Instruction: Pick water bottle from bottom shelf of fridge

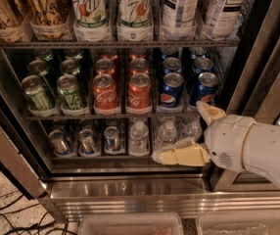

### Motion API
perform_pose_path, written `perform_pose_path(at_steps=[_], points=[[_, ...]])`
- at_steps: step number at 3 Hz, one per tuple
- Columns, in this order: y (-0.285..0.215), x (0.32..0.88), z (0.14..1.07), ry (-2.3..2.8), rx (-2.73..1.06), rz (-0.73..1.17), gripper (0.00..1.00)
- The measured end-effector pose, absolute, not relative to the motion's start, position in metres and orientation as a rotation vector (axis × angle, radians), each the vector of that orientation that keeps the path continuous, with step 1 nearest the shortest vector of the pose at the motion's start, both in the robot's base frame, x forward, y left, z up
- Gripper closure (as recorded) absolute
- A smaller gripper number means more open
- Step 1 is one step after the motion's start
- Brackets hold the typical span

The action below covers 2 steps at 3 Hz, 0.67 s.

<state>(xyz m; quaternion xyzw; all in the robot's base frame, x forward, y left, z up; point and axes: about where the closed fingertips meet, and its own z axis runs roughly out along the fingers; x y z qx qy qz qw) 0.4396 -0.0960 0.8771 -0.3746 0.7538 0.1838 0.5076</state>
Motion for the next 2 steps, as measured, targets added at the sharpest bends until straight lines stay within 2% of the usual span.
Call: perform_pose_path(at_steps=[1, 2], points=[[-0.099, 0.463, 0.866, 1.761, -0.799, 0.363, 0.00], [-0.134, 0.485, 0.851, 1.731, -0.587, 0.319, 0.00]])
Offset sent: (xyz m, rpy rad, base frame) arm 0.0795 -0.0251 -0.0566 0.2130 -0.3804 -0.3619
